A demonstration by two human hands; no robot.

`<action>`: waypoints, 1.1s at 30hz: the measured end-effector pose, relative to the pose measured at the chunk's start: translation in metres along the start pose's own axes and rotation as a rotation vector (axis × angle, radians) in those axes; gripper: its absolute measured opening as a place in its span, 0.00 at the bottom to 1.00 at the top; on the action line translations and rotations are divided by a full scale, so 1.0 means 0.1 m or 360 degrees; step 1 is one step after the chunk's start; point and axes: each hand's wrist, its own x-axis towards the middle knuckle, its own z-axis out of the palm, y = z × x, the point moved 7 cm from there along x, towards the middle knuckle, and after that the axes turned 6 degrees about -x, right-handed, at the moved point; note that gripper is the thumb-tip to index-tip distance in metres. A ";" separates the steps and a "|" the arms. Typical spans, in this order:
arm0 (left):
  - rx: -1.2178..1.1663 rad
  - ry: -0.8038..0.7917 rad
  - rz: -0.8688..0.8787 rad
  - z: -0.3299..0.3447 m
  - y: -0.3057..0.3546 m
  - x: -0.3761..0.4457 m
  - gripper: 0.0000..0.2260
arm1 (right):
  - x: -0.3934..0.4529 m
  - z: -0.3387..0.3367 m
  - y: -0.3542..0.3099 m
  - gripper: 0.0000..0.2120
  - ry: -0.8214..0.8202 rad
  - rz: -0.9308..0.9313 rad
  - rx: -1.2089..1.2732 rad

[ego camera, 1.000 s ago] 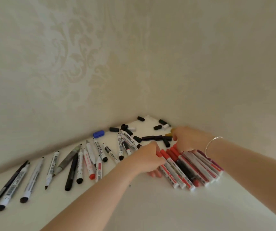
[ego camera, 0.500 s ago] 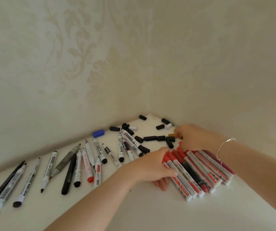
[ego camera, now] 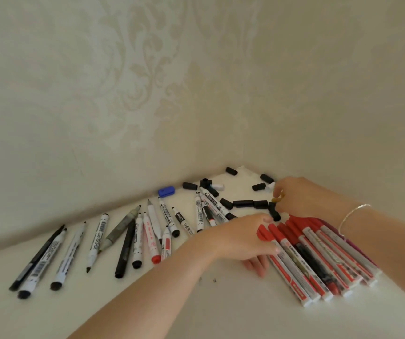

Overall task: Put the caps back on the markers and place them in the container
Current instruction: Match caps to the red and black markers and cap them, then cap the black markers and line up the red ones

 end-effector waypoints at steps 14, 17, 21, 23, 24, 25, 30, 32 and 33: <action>-0.0034 0.1200 -0.0116 -1.65 -0.38 -0.26 0.10 | 0.42 0.03 -0.83 0.12 0.0190 -0.0276 0.0342; -0.0006 0.1270 -0.0107 -1.68 -0.46 -0.25 0.08 | 0.49 0.20 -1.00 0.12 0.0074 -0.0248 0.0292; 0.0006 0.1303 -0.0093 -1.67 -0.58 -0.23 0.07 | 0.59 0.30 -1.08 0.09 0.0076 -0.0171 0.0191; -0.0017 0.1281 -0.0105 -1.68 -0.63 -0.20 0.07 | 0.64 0.35 -1.09 0.03 0.0068 -0.0134 0.0109; -0.0029 0.1262 -0.0114 -1.68 -0.65 -0.18 0.07 | 0.66 0.36 -1.09 0.08 0.0070 -0.0102 0.0079; -0.0045 0.1244 -0.0121 -1.70 -0.66 -0.16 0.07 | 0.68 0.37 -1.08 0.12 0.0073 -0.0074 0.0060; -0.0098 0.1283 -0.0177 -1.87 -0.70 -0.10 0.10 | 0.73 0.25 -1.03 0.14 0.0023 0.0048 0.0322; -0.0120 0.1251 -0.0224 -1.94 -0.72 -0.09 0.10 | 0.73 0.14 -1.02 0.10 0.0006 0.0058 0.0491; -0.0118 0.1217 -0.0245 -1.96 -0.72 -0.09 0.08 | 0.72 0.09 -1.02 0.08 -0.0013 0.0047 0.0579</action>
